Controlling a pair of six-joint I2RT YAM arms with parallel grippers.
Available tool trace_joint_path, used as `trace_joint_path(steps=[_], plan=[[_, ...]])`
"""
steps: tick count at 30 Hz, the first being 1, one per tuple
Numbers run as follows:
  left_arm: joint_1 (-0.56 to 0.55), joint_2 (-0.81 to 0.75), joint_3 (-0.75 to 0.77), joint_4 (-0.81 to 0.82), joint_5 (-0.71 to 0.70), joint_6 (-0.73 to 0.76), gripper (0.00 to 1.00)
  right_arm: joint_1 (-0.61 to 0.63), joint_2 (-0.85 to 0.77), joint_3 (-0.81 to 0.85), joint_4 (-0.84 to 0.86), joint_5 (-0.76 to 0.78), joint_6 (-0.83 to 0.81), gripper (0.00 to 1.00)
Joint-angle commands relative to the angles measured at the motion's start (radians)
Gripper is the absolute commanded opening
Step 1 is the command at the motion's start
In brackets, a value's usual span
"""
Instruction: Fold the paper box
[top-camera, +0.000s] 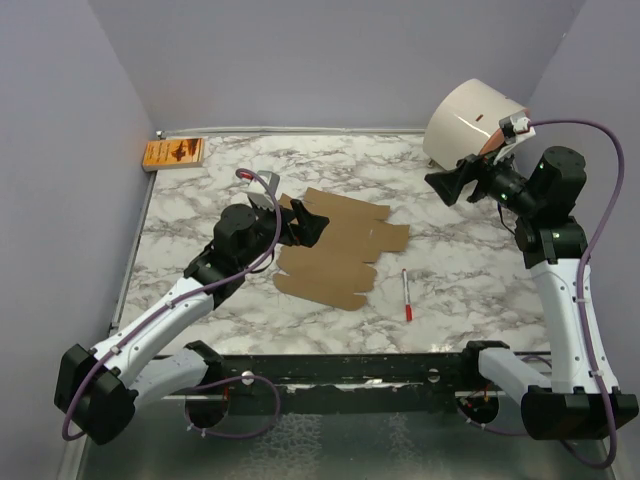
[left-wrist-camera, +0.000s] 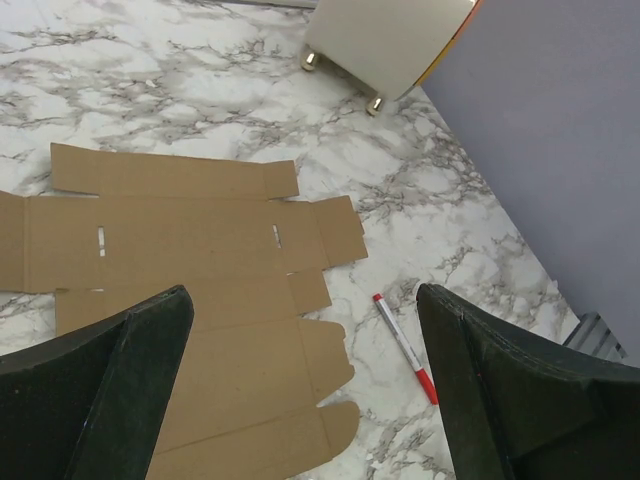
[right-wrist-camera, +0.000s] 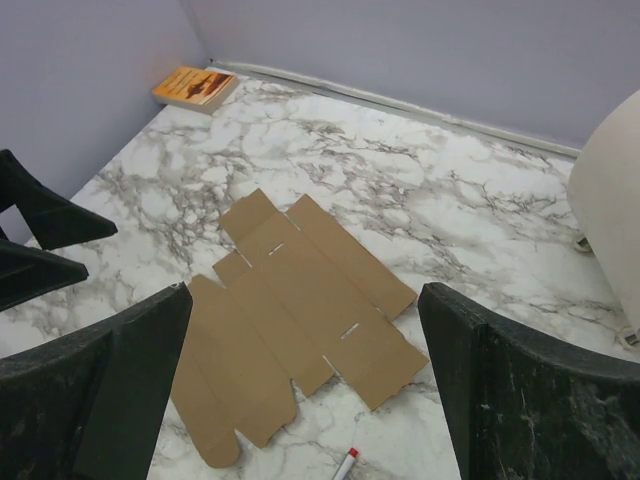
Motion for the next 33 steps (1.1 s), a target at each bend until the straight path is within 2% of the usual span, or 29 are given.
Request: trace_joint_path(steps=[1, 15, 18, 21, 23, 27, 33], plan=[[0.005, -0.012, 0.037, 0.000, -0.023, 0.022, 0.99, -0.008, -0.002, 0.026, -0.014, 0.022, -0.017, 0.99], [0.004, -0.014, 0.027, -0.031, -0.051, 0.055, 0.99, -0.008, -0.005, -0.007, 0.006, -0.039, -0.030, 0.99], [0.006, -0.009, 0.017, -0.042, -0.076, 0.102, 0.99, -0.008, -0.009, -0.056, 0.031, -0.180, -0.108, 0.99], [0.023, 0.004, 0.001, -0.093, -0.188, 0.185, 0.99, -0.006, -0.005, -0.128, 0.045, -0.370, -0.235, 0.99], [0.084, 0.020, -0.019, -0.122, -0.217, 0.201, 0.99, -0.006, 0.009, -0.164, 0.028, -0.397, -0.297, 0.99], [0.283, 0.030, -0.105, -0.064, -0.035, 0.129, 0.99, -0.006, 0.071, -0.201, -0.003, -0.430, -0.327, 0.99], [0.389, 0.115, -0.172, 0.067, 0.135, 0.017, 0.98, -0.006, 0.157, -0.296, 0.102, -0.619, -0.325, 0.99]])
